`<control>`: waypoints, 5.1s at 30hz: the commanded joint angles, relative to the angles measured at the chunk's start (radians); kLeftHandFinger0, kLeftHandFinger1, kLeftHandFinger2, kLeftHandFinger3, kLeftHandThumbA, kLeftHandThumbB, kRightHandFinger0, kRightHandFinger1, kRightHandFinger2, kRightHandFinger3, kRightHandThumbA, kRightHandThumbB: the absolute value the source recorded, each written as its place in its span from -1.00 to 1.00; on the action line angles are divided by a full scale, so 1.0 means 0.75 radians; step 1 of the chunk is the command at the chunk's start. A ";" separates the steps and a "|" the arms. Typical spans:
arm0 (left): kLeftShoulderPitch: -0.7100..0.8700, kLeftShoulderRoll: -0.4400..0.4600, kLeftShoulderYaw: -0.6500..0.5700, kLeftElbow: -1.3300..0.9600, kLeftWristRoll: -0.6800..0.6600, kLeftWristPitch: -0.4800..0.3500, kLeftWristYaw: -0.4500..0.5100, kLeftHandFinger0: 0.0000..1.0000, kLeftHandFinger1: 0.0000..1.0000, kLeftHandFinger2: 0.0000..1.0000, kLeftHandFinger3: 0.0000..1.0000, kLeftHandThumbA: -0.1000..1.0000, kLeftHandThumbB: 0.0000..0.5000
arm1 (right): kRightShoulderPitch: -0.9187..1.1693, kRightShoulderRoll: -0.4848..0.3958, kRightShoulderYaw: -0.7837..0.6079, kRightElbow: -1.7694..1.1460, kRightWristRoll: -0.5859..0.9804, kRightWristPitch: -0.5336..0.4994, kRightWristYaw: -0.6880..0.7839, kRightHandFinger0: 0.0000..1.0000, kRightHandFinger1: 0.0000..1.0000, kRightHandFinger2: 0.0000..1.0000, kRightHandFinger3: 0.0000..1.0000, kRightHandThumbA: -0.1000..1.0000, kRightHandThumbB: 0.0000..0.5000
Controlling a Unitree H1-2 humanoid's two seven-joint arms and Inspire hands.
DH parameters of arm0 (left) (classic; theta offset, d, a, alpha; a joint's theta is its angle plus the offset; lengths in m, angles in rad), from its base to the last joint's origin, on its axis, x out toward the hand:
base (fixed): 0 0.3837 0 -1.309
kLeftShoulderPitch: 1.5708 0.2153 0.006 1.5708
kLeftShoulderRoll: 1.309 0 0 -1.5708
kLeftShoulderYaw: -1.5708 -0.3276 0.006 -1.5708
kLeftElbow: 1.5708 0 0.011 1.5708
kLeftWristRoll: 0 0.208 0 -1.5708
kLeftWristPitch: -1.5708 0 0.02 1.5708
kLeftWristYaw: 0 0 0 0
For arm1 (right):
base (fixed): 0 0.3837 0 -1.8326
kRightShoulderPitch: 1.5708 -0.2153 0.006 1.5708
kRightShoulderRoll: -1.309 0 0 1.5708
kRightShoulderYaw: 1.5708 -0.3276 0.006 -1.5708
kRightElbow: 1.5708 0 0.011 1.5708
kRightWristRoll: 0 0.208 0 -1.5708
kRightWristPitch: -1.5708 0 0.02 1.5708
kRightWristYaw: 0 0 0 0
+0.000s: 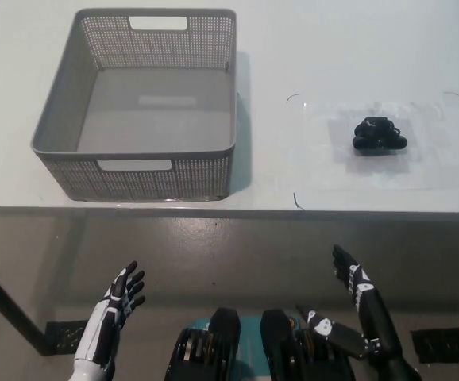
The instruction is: Use the right hand to pick up a webcam and put it into a container on the left side
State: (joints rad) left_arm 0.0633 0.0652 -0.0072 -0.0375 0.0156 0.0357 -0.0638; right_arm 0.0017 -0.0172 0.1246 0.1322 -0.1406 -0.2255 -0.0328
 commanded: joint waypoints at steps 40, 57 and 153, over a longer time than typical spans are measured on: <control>0.016 0.004 -0.011 0.003 -0.014 -0.021 -0.032 1.00 1.00 1.00 1.00 1.00 -1.00 | -1.161 -0.496 0.121 -0.113 -0.679 0.690 0.363 1.00 1.00 1.00 1.00 0.67 1.00; 0.040 -0.001 -0.013 -0.008 -0.029 -0.021 -0.039 1.00 1.00 1.00 1.00 1.00 -1.00 | -1.550 -0.438 0.284 0.942 -0.621 0.612 0.351 1.00 1.00 1.00 1.00 0.60 1.00; -0.090 0.055 -0.012 -0.008 -0.029 0.003 -0.054 1.00 1.00 1.00 1.00 1.00 -1.00 | -1.513 -0.366 0.090 1.585 -0.305 0.262 -0.122 -1.00 -0.02 0.61 0.42 -1.00 -0.20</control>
State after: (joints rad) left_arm 0.0111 0.0938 -0.0202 -0.0307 -0.0016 0.0465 -0.0976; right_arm -1.0936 -0.2815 0.2321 1.3329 -0.4281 0.0352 -0.0330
